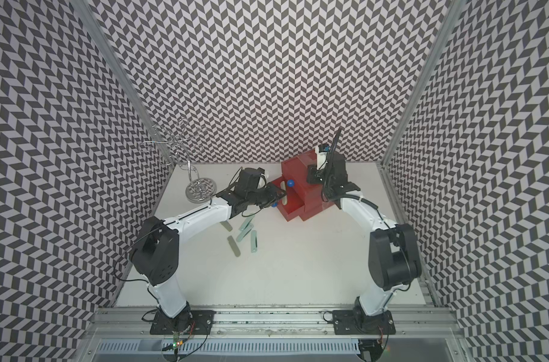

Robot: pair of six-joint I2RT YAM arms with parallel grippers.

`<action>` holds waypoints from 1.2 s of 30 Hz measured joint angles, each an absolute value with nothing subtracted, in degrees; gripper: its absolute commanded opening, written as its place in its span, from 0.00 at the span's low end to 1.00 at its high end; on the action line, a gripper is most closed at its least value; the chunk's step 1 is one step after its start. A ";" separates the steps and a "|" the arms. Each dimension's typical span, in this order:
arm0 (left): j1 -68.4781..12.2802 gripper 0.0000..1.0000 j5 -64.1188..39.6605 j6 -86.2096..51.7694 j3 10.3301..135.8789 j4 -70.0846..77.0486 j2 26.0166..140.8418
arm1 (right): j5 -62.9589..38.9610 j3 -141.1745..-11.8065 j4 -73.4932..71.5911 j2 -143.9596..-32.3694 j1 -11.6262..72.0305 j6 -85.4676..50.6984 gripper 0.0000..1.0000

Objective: Place the fruit knives into the drawer by color
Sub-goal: Place the fruit knife in the drawer.

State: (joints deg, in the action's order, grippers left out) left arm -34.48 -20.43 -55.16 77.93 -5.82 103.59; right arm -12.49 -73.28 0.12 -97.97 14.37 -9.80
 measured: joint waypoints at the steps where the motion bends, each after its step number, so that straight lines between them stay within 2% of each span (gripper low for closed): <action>1: -34.48 0.18 -20.40 -55.16 77.93 -5.76 103.63 | -12.51 -73.28 0.12 -97.97 14.37 -9.80 0.00; 17: -34.48 0.19 -20.27 -55.18 77.93 -4.99 106.06 | -12.49 -73.28 0.12 -97.97 14.37 -9.80 0.00; 29: -34.48 0.27 -20.27 -55.13 78.81 -5.06 106.52 | -12.49 -73.28 0.12 -97.97 14.37 -9.80 0.00; 36: -34.48 0.28 -20.25 -55.05 78.96 -5.19 106.52 | -12.51 -73.28 0.12 -97.97 14.37 -9.80 0.00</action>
